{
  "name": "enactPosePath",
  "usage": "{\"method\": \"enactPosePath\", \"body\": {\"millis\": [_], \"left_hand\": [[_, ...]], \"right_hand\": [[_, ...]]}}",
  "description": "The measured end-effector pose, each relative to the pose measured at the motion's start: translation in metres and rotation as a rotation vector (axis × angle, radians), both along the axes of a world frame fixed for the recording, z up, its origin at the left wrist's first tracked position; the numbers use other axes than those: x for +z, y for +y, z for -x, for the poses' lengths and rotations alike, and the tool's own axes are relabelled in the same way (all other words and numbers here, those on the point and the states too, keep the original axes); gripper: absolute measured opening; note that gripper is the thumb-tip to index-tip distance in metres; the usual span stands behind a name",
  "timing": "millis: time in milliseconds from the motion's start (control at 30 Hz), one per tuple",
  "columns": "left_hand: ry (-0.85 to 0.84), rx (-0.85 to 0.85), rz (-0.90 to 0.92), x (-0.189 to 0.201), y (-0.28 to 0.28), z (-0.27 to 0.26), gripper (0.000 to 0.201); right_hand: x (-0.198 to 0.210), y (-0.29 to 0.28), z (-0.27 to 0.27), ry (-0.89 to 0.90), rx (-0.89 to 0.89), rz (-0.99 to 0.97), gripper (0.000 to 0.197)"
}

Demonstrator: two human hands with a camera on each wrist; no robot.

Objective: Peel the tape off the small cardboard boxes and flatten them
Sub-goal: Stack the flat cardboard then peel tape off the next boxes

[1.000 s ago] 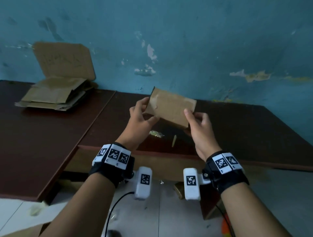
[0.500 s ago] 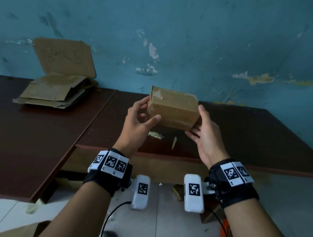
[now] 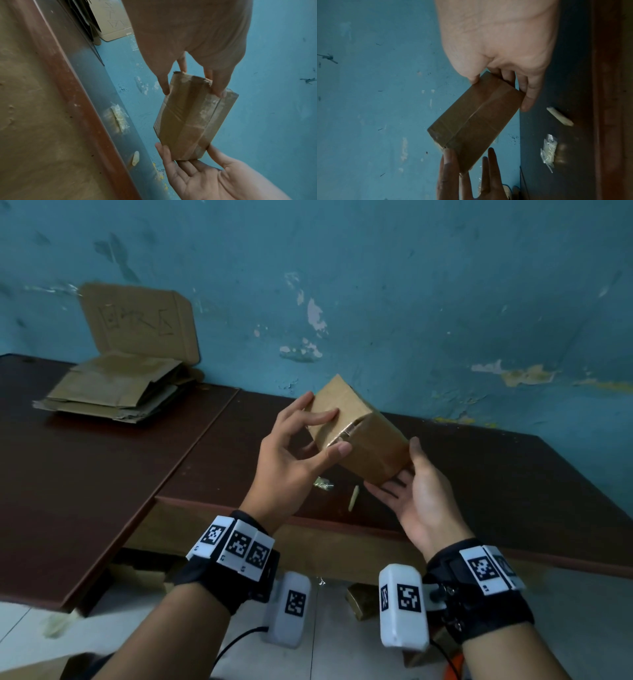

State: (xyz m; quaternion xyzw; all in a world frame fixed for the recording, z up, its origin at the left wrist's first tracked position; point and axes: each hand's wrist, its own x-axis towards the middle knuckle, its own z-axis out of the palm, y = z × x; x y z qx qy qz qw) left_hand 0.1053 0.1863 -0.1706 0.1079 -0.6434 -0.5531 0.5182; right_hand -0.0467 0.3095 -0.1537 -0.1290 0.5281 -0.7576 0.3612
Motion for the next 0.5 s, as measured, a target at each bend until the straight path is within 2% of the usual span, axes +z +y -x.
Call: {"method": "enactPosePath", "body": {"millis": [67, 167, 233, 300, 367, 500], "left_hand": [[-0.023, -0.004, 0.007, 0.002, 0.002, -0.002, 0.047], [-0.035, -0.005, 0.009, 0.005, 0.005, -0.003, 0.072], [-0.015, -0.009, -0.013, 0.007, 0.008, -0.004, 0.088], [-0.052, 0.020, 0.028, 0.007, 0.008, -0.005, 0.100], [-0.104, 0.058, 0.087, 0.007, 0.008, -0.005, 0.104], [-0.092, 0.099, 0.114, 0.005, 0.008, -0.004, 0.110]], "right_hand": [[-0.001, -0.001, -0.001, -0.037, 0.014, 0.012, 0.033], [0.001, -0.002, -0.004, -0.006, 0.005, -0.028, 0.029], [-0.001, -0.004, -0.004, 0.135, -0.039, -0.116, 0.026], [-0.003, -0.004, -0.004, 0.331, -0.087, -0.209, 0.034], [0.000, -0.004, -0.008, 0.450, -0.130, -0.190, 0.038], [0.013, -0.002, -0.020, 0.624, -0.166, -0.080, 0.030]]}}
